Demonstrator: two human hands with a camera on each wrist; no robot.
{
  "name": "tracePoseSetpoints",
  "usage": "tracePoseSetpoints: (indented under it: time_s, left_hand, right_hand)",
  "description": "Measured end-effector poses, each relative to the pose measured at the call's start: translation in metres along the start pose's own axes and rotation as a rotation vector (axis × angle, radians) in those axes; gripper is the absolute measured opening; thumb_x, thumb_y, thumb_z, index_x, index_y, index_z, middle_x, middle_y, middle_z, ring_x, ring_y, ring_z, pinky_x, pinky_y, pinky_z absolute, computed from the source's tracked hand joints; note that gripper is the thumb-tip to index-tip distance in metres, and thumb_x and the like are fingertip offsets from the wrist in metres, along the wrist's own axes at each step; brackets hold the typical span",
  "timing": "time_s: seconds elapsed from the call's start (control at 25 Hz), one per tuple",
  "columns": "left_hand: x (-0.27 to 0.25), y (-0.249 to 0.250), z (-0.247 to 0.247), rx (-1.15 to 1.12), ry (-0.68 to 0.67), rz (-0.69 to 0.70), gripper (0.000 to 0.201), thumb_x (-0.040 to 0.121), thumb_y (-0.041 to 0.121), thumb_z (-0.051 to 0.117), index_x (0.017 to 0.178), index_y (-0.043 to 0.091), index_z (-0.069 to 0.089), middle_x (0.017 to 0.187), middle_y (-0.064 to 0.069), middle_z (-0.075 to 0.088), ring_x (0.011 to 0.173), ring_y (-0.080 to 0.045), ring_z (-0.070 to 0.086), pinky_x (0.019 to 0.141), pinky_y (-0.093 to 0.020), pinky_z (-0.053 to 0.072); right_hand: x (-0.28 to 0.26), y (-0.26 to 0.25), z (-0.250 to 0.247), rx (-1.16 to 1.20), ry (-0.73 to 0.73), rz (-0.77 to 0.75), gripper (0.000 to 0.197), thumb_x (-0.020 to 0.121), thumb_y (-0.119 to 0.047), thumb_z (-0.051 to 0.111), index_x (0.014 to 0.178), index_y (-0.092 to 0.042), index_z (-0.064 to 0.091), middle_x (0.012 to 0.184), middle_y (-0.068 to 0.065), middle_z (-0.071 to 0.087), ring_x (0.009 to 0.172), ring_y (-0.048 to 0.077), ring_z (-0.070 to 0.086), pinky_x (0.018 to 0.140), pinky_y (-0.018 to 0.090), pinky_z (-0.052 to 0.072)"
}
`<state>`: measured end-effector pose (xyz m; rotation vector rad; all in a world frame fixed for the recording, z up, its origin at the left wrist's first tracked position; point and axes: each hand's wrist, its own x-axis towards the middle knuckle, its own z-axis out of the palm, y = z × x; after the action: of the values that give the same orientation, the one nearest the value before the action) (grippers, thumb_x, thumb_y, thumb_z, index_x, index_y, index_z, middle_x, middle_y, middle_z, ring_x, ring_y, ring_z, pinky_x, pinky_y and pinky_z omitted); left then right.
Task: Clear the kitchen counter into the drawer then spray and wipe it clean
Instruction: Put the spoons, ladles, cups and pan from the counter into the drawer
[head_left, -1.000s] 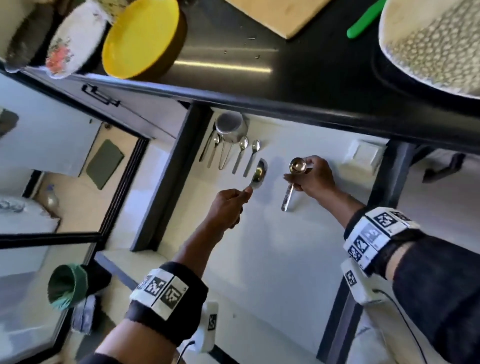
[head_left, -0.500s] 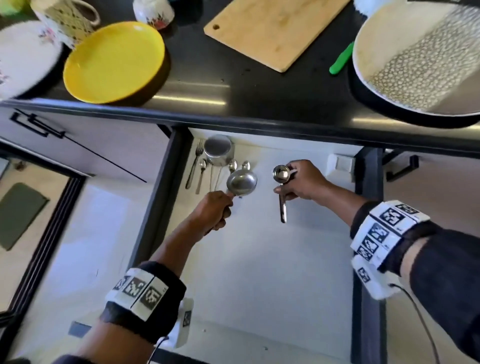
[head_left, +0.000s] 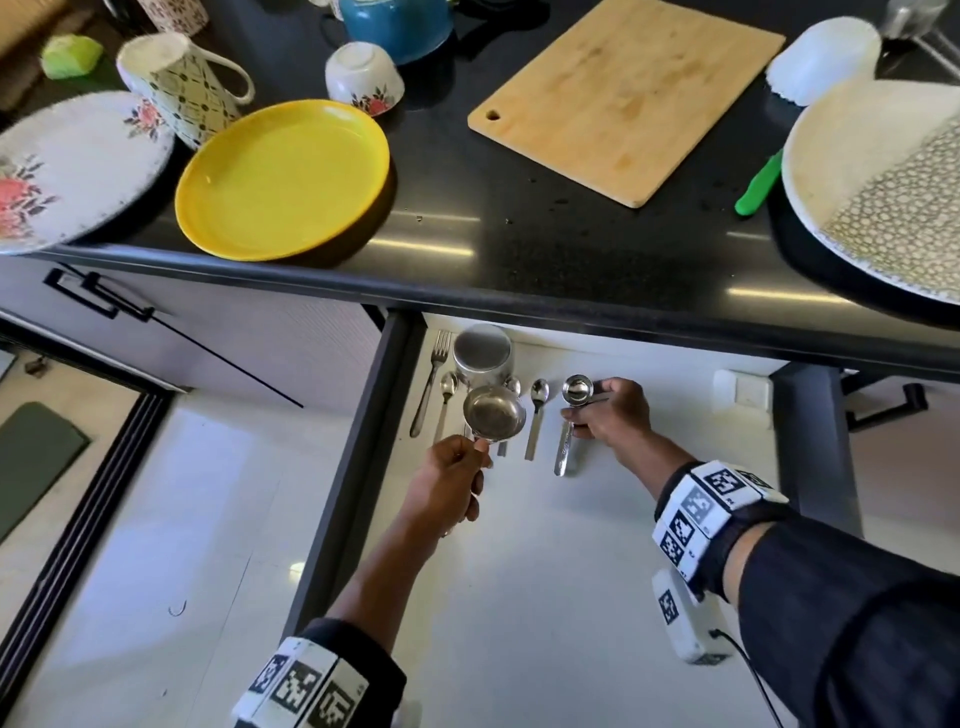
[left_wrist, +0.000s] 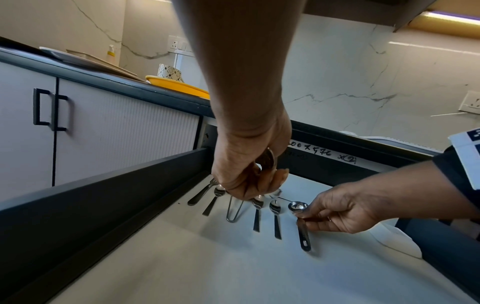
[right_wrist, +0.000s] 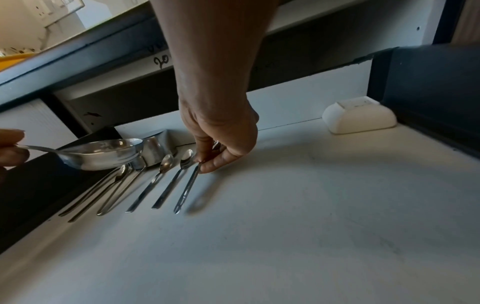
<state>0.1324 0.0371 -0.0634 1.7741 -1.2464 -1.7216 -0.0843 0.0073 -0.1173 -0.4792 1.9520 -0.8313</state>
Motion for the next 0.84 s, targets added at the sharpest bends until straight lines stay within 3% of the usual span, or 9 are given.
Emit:
tracePoseSetpoints:
  time_s: [0.2, 0.28, 0.4, 0.6, 0.76, 0.84]
  left_hand:
    - [0.002, -0.002, -0.002, 0.036, -0.009, 0.015, 0.033, 0.101, 0.025, 0.049, 0.088, -0.003, 0.059, 0.06, -0.006, 0.045, 0.039, -0.01, 0.038, 0.037, -0.021, 0.035]
    - [0.001, -0.005, -0.003, 0.065, -0.01, 0.012, 0.035, 0.101, 0.028, 0.049, 0.088, -0.002, 0.06, 0.06, -0.006, 0.047, 0.039, -0.013, 0.041, 0.038, -0.021, 0.036]
    - [0.0, -0.006, 0.004, 0.093, -0.007, 0.003, 0.033, 0.101, 0.03, 0.048, 0.086, 0.003, 0.061, 0.06, -0.005, 0.049, 0.039, -0.015, 0.046, 0.038, -0.02, 0.036]
    - [-0.002, -0.002, 0.021, 0.096, -0.012, 0.026, 0.032, 0.101, 0.03, 0.049, 0.085, 0.006, 0.062, 0.058, -0.004, 0.048, 0.038, -0.015, 0.047, 0.039, -0.022, 0.038]
    - [-0.01, 0.009, 0.032, 0.067, -0.086, 0.063, 0.031, 0.101, 0.03, 0.049, 0.093, 0.004, 0.063, 0.06, -0.003, 0.05, 0.043, -0.014, 0.049, 0.04, -0.021, 0.04]
    - [-0.015, 0.017, 0.046, 0.052, -0.162, 0.09, 0.032, 0.101, 0.031, 0.049, 0.099, 0.002, 0.062, 0.062, -0.002, 0.053, 0.045, -0.014, 0.051, 0.042, -0.022, 0.042]
  right_hand:
    - [0.006, 0.004, 0.013, -0.058, 0.057, -0.009, 0.044, 0.062, -0.008, 0.092, 0.09, -0.014, 0.059, 0.093, 0.011, 0.07, 0.064, 0.021, 0.07, 0.06, 0.034, 0.062]
    - [0.008, 0.008, 0.016, -0.153, 0.073, -0.066, 0.049, 0.057, -0.023, 0.095, 0.088, -0.02, 0.057, 0.096, 0.008, 0.07, 0.076, 0.023, 0.071, 0.072, 0.04, 0.061]
    - [0.009, 0.016, 0.013, -0.281, 0.081, -0.149, 0.056, 0.059, -0.032, 0.093, 0.099, -0.022, 0.056, 0.104, 0.004, 0.066, 0.093, 0.023, 0.065, 0.082, 0.033, 0.056]
    - [0.012, 0.027, -0.001, -0.285, 0.026, -0.132, 0.054, 0.06, -0.038, 0.09, 0.099, -0.028, 0.054, 0.098, 0.005, 0.068, 0.089, 0.023, 0.067, 0.081, 0.036, 0.057]
    - [-0.013, 0.023, -0.007, -0.237, 0.076, -0.235, 0.029, 0.081, -0.045, 0.075, 0.093, -0.022, 0.062, 0.093, 0.002, 0.07, 0.088, 0.02, 0.066, 0.076, 0.036, 0.058]
    - [-0.034, 0.014, -0.018, -0.036, -0.064, -0.173, 0.031, 0.089, -0.047, 0.067, 0.096, -0.016, 0.067, 0.087, 0.006, 0.072, 0.078, 0.018, 0.069, 0.065, 0.031, 0.06]
